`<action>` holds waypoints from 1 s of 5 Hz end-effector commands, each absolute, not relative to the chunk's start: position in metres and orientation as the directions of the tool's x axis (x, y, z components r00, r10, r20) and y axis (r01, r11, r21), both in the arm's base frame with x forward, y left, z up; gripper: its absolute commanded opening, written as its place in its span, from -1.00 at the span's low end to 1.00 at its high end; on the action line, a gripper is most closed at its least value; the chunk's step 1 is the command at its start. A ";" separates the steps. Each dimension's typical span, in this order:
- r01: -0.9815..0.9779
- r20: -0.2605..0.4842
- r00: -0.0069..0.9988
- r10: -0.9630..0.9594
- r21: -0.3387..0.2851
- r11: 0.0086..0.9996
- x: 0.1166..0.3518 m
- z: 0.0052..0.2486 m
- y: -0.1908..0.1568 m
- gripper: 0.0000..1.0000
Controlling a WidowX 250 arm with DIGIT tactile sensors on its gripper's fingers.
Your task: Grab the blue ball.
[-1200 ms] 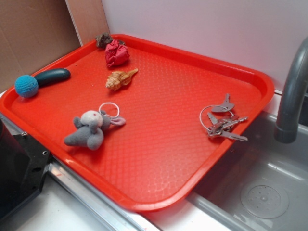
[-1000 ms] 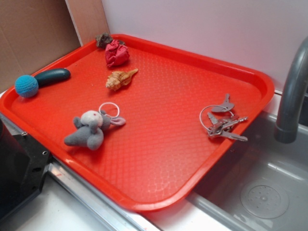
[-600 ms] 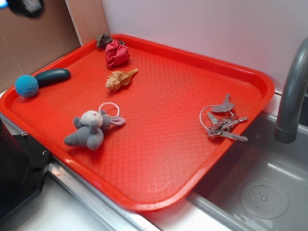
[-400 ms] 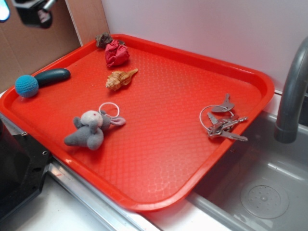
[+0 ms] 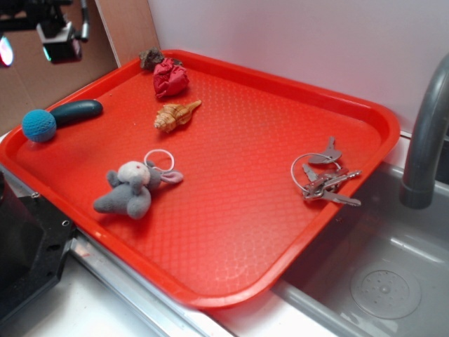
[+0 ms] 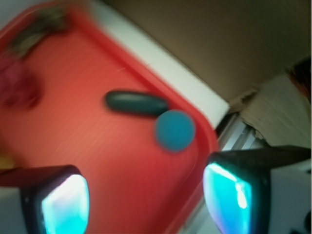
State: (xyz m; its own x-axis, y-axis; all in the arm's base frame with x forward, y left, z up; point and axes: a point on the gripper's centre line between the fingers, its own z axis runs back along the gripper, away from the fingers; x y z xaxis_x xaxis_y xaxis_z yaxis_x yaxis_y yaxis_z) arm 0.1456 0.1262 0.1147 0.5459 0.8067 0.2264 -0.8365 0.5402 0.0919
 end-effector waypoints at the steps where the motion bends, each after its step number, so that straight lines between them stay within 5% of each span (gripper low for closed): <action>1: -0.865 0.206 0.502 0.840 0.107 0.491 0.141 0.087 0.159 1.00; 3: -0.858 0.192 0.512 0.837 0.156 0.489 0.121 0.077 0.162 1.00; 5: -0.834 0.149 0.548 0.823 0.161 0.527 0.124 0.052 0.174 1.00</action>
State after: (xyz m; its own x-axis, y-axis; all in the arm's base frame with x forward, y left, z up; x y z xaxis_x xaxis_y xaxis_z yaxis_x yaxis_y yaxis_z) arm 0.1350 0.1658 0.0412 0.5607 0.8193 0.1201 -0.8249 0.5400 0.1674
